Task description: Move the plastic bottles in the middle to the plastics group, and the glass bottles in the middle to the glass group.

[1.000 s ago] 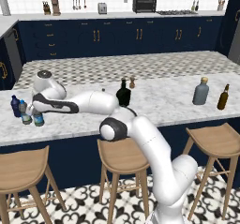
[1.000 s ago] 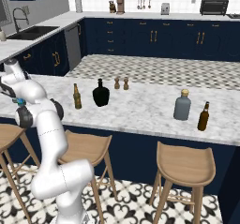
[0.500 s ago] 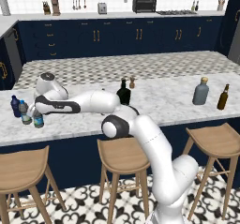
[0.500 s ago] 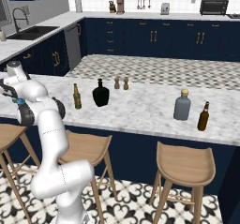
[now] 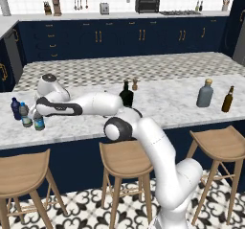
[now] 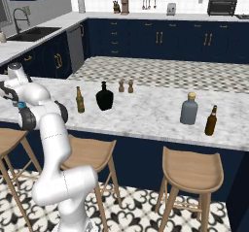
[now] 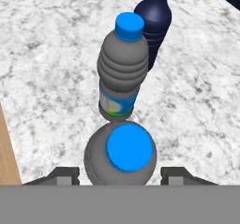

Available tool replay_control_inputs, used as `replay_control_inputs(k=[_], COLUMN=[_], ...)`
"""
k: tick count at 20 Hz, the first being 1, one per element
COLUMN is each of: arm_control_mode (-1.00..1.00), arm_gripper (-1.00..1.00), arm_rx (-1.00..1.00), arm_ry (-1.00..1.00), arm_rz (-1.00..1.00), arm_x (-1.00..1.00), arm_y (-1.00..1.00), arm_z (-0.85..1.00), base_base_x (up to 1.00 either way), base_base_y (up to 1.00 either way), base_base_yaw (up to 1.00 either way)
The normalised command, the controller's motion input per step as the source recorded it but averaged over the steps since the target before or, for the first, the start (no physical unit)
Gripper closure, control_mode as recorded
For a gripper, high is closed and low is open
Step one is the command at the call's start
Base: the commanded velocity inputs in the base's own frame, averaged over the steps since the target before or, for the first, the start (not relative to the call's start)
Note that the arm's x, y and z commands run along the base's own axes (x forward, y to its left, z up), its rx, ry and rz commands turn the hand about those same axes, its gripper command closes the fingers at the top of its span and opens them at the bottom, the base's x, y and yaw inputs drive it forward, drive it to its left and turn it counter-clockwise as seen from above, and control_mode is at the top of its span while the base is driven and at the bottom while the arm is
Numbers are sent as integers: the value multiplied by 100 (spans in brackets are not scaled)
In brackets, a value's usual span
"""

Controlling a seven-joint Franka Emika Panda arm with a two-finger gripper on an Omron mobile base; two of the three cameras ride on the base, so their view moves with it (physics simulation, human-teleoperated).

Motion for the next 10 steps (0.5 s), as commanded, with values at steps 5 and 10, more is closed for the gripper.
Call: replay_control_inputs(k=[5, 10], arm_control_mode=[-100, -100], arm_gripper=[-100, -100], arm_rx=[0, 0], arm_ry=[0, 0], arm_rz=[0, -1], arm_x=[0, -14], arm_y=[0, -10], arm_z=[1, 27], base_base_x=[0, 0], base_base_y=[0, 0], base_base_yaw=[0, 0])
